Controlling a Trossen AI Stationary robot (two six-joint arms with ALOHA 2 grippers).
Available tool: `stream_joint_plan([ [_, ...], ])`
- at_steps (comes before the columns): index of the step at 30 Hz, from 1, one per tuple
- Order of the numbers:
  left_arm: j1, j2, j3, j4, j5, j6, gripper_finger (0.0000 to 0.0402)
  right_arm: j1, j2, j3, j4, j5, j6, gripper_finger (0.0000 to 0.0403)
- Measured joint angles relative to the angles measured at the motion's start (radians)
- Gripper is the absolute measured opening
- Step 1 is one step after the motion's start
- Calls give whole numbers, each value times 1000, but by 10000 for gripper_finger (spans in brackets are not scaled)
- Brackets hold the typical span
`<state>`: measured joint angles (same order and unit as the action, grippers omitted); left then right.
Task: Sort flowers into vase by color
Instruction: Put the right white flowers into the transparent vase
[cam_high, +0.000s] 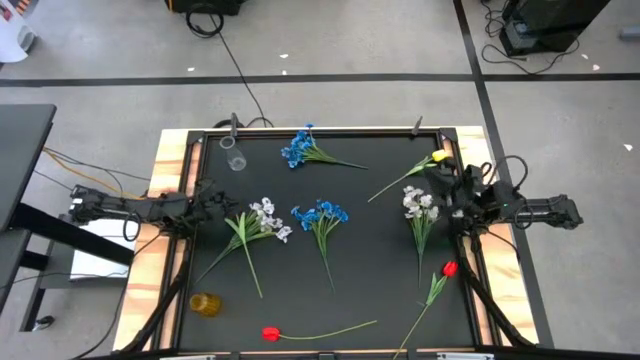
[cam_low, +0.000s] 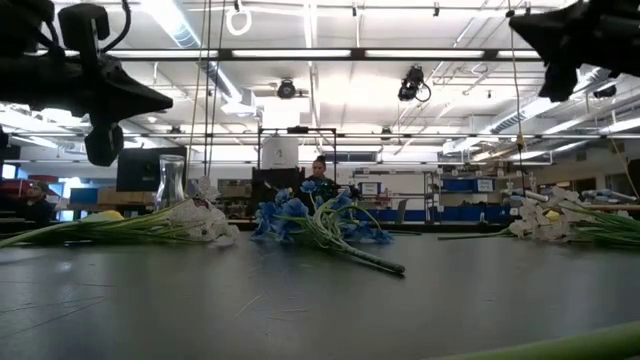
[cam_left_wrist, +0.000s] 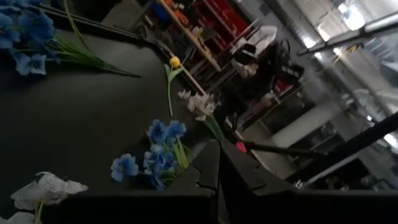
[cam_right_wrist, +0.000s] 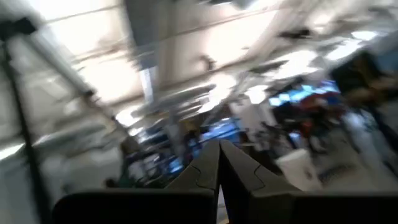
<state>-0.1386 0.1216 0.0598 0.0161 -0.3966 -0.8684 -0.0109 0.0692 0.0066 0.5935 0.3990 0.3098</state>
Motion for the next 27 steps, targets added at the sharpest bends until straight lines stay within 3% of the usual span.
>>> stream_joint_plan([
  [2, -10, 36, 25, -30, 0, 6, 16, 0, 0, 0, -55, 74, 112, 20],
  [6, -19, 106, 70, -82, 1, 26, 16, 0, 18, 0, -251, 94, 408, 20],
  [9, -18, 149, 92, -93, 1, 27, 16, 0, 55, 0, -341, 49, 602, 20],
  [12, -18, 182, 116, -97, 1, 27, 16, 0, 111, 0, -327, -24, 694, 19],
  [21, 0, 270, 332, -132, 1, 293, 20, 0, 309, 172, -288, -138, 656, 12],
  [27, 34, 320, 559, -231, -10, 468, 73, 0, 462, 330, -207, -140, 589, 24],
])
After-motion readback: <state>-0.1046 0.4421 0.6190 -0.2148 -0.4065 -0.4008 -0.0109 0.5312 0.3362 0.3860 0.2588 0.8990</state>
